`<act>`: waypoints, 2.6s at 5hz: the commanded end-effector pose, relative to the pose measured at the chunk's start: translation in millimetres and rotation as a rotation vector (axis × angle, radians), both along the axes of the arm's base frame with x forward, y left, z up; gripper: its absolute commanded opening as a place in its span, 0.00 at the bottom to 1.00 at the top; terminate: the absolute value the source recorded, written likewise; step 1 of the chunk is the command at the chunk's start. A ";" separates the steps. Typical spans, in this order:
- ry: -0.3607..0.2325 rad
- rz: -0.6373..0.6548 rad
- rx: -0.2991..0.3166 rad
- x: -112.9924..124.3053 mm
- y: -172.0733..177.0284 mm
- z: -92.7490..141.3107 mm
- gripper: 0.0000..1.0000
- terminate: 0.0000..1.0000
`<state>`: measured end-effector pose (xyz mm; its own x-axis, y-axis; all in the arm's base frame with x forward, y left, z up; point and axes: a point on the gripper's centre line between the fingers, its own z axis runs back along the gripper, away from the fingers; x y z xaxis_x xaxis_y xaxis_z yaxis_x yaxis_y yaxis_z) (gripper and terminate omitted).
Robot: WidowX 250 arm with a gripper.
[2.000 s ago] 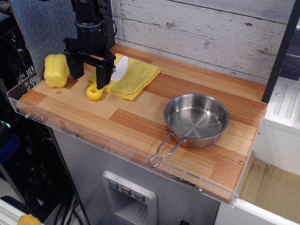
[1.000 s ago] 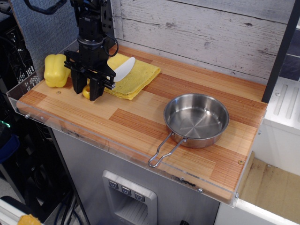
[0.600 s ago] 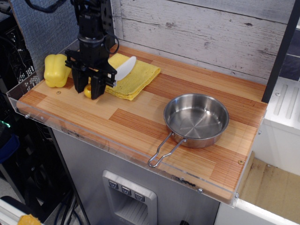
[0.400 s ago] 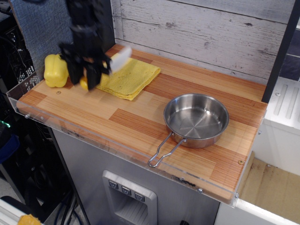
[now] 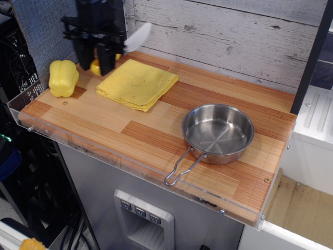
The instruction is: Place the knife in middle of yellow fabric and pot in the table.
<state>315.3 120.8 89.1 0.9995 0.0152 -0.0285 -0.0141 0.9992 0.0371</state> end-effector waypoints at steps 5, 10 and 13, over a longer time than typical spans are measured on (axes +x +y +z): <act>0.211 0.101 0.162 24.2 -89.8 -68.8 0.00 0.00; 0.117 0.046 0.072 23.5 -63.2 -27.9 1.00 0.00; -0.071 -0.010 0.034 36.8 -10.0 27.8 1.00 0.00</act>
